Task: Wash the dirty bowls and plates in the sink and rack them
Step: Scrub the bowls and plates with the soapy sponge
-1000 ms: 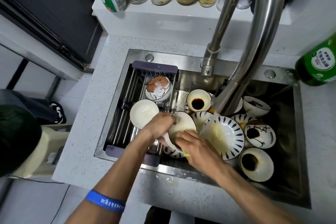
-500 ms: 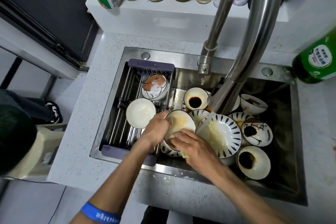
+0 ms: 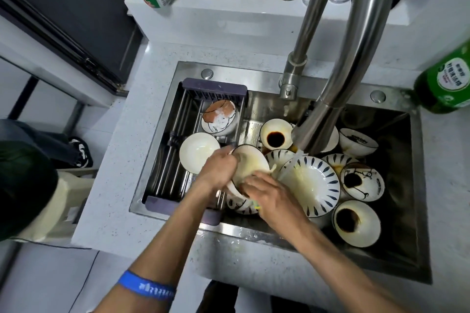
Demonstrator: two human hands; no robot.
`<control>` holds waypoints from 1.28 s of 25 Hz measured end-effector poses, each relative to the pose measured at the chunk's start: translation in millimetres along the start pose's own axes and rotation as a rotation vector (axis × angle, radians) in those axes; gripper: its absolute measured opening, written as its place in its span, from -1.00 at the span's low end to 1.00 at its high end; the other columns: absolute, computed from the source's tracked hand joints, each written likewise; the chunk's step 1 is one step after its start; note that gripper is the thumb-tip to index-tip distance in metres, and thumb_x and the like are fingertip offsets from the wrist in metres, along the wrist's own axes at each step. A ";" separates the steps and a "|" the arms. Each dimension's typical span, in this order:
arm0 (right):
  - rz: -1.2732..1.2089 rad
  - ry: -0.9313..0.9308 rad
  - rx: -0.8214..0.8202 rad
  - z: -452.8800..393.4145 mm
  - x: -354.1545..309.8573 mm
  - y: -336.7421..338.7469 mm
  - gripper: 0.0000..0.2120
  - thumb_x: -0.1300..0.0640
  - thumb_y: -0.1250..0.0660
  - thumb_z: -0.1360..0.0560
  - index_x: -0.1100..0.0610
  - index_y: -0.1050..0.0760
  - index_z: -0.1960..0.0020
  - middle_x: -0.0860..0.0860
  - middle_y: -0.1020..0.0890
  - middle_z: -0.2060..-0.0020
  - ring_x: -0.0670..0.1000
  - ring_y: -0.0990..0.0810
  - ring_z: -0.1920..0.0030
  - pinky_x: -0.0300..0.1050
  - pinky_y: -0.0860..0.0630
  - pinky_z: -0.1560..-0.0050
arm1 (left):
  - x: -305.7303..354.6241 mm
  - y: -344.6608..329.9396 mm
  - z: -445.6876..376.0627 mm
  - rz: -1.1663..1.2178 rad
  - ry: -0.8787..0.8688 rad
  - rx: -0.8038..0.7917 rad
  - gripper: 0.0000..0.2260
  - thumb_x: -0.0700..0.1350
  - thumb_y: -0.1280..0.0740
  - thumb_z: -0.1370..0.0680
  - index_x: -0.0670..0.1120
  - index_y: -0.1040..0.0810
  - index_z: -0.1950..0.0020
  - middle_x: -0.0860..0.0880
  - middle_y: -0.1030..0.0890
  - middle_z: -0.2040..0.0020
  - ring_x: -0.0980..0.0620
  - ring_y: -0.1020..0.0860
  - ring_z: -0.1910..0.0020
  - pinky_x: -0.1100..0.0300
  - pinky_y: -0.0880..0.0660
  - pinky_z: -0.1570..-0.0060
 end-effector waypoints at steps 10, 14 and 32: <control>-0.103 -0.098 0.075 0.6 -13.0 -4.5 -0.61 0.47 -0.34 -0.27 0.18 -0.61 -0.04 -0.01 -0.62 0.01 0.06 -0.57 -0.06 -0.03 -0.58 0.00 | -0.1 10.3 13.0 0.071 -0.098 0.160 -0.56 -0.08 -0.13 -0.42 0.08 -0.55 -0.25 0.03 -0.65 -0.08 0.04 -0.56 -0.11 0.14 -0.48 -0.18; -0.060 -0.046 0.076 -5.4 -5.7 7.7 -0.67 0.43 -0.39 -0.33 0.13 -0.62 -0.01 -0.03 -0.65 0.02 0.02 -0.57 -0.01 -0.04 -0.58 0.00 | -0.6 18.1 -0.9 0.240 0.078 -0.074 -0.62 0.21 -0.19 -0.56 0.04 -0.62 -0.18 -0.07 -0.67 -0.09 -0.13 -0.59 -0.15 -0.04 -0.51 -0.21; -0.968 -0.652 0.093 -53.0 -8.1 14.7 -0.61 0.12 -0.25 -0.56 -0.05 -0.47 -0.38 -0.12 -0.48 -0.37 -0.16 -0.45 -0.33 -0.25 -0.37 -0.30 | -22.3 27.7 33.2 0.701 -0.052 -0.102 -0.58 -0.38 -0.45 -0.27 -0.30 -0.59 -0.12 -0.37 -0.64 0.02 -0.31 -0.64 0.01 -0.23 -0.56 -0.02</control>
Point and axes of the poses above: each hand's wrist, its own z-axis away from the middle knuckle, its own y-axis out of the back of the hand, x = y × z, the point moved 3 cm from there along -z, towards the middle knuckle
